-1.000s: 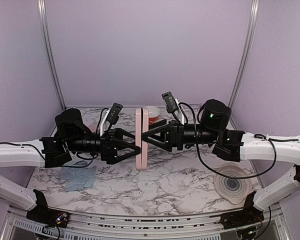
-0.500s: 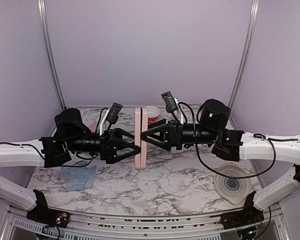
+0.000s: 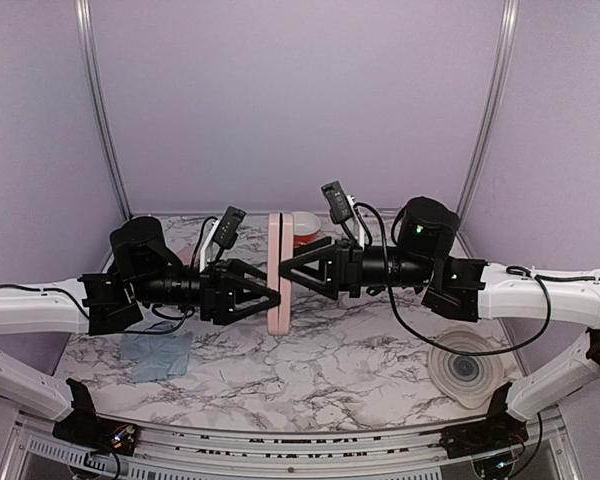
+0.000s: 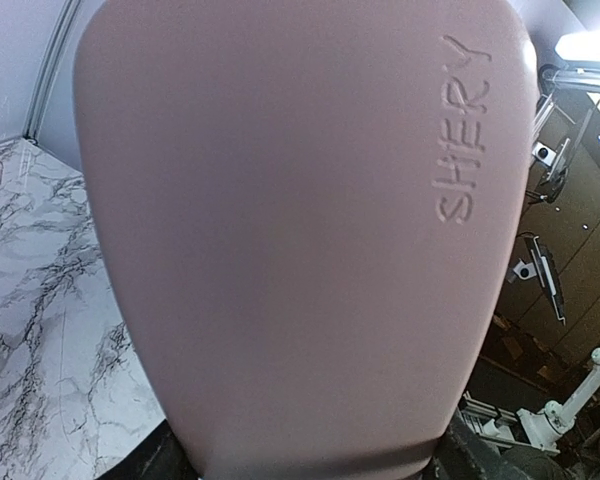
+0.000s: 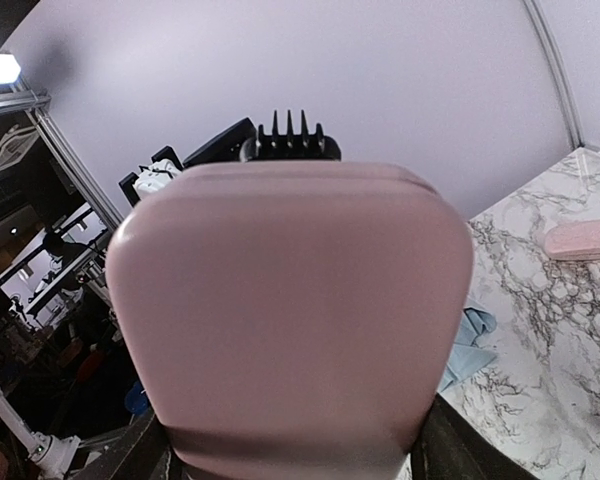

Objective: Organize the sunglasses
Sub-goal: Pass from the right arm to the left, then open the sunglasses case.

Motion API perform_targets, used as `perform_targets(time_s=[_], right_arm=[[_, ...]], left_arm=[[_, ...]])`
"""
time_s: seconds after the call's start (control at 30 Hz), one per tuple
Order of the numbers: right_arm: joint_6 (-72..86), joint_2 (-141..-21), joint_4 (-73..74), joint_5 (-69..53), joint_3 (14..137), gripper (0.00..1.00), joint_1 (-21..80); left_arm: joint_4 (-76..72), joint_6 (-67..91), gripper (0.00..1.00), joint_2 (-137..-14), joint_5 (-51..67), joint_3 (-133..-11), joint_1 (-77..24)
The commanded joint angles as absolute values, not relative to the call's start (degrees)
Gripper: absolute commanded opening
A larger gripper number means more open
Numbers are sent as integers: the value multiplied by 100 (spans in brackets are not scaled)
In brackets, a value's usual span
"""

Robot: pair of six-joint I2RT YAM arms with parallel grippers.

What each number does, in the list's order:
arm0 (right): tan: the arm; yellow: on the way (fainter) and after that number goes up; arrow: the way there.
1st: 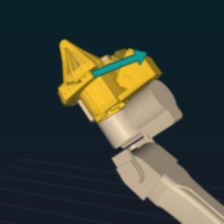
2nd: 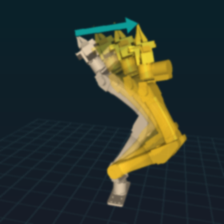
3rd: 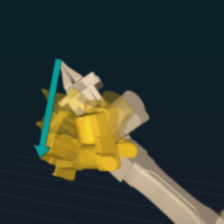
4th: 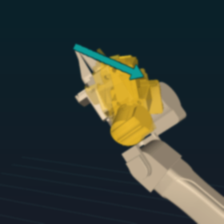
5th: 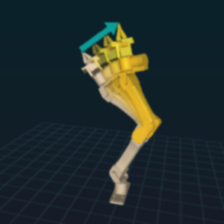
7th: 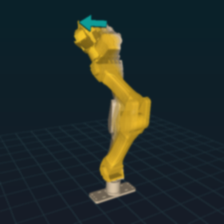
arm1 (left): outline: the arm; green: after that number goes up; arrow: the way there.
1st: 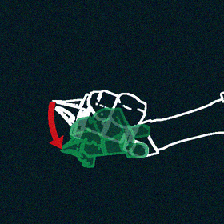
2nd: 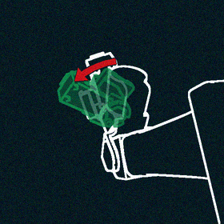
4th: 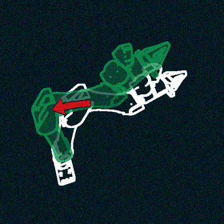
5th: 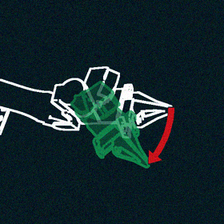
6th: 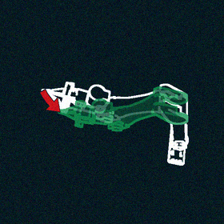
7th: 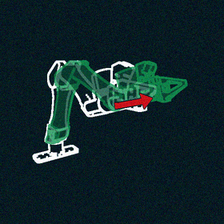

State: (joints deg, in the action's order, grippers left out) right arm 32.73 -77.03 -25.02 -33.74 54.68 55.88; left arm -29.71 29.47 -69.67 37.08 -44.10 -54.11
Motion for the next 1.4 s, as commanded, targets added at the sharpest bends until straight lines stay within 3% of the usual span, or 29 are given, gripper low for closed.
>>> perform_targets(time_s=[0.0, 0.03, 0.07, 0.13, 0.2, 0.33, 0.87, 1.37], right_arm=[[3186, -7712, -2655, -3294, 5714, 0, 5634], [3182, -7712, -2642, -3289, 5717, 2, 5634], [3163, -7708, -2614, -3272, 5718, 13, 5632], [3084, -7672, -2442, -3190, 5749, 42, 5634], [2950, -7592, -2164, -3011, 5764, 65, 5634], [2689, -7325, -1497, -2569, 5714, 83, 5634], [3008, -7080, -921, -1512, 5383, 85, 5634], [3412, -7636, -367, -524, 5597, 75, 5634]], left_arm=[[-2986, 2979, 58, -6967, 3856, -4579, -5429], [-2983, 2979, 58, -6972, 3865, -4571, -5431], [-2988, 2992, 57, -6964, 3867, -4566, -5432], [-2986, 2991, 57, -6952, 3832, -4556, -5432], [-2988, 2981, 56, -6924, 3732, -4517, -5432], [-2887, 2862, 55, -6838, 3201, -4380, -5423], [-1762, 2583, 43, -7552, 1644, -4888, -5509], [-1514, 2497, 42, -7690, 1241, -4973, -5676]])
